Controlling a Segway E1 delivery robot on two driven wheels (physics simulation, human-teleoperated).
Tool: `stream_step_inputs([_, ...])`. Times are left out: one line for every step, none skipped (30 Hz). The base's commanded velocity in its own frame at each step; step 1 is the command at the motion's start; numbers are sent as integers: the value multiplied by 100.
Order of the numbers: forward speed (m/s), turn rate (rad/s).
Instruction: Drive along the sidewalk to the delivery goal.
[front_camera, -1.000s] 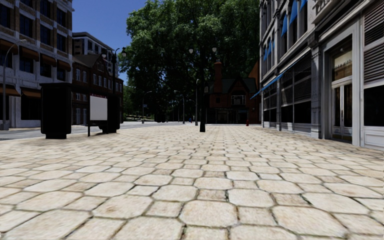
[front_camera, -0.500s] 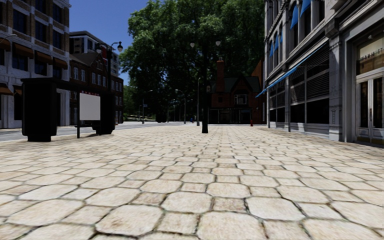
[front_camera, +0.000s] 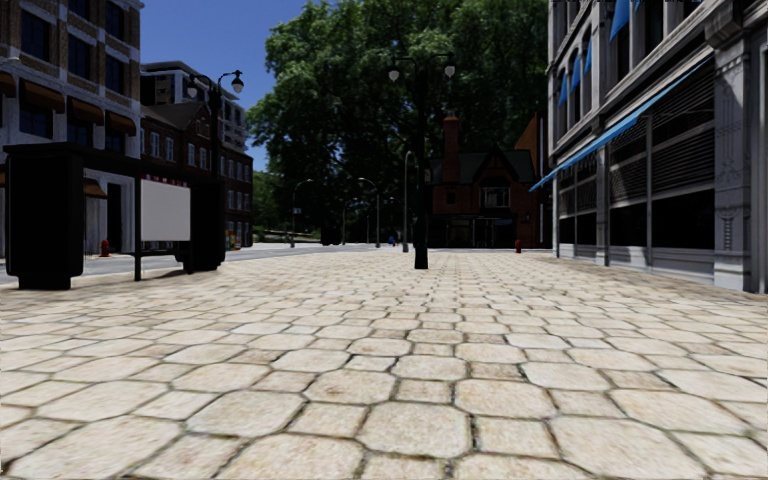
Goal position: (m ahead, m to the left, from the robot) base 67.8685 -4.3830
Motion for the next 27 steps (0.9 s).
stream_step_inputs([200,19])
stream_step_inputs([200,19])
stream_step_inputs([200,19])
stream_step_inputs([200,19])
stream_step_inputs([200,19])
stream_step_inputs([200,19])
stream_step_inputs([200,19])
stream_step_inputs([200,19])
stream_step_inputs([200,19])
stream_step_inputs([200,19])
stream_step_inputs([200,19])
stream_step_inputs([200,19])
stream_step_inputs([200,19])
stream_step_inputs([200,15])
stream_step_inputs([200,0])
stream_step_inputs([200,0])
stream_step_inputs([200,0])
stream_step_inputs([200,0])
stream_step_inputs([200,0])
stream_step_inputs([200,0])
stream_step_inputs([200,0])
stream_step_inputs([200,0])
stream_step_inputs([200,0])
stream_step_inputs([200,0])
stream_step_inputs([200,0])
stream_step_inputs([200,0])
stream_step_inputs([200,0])
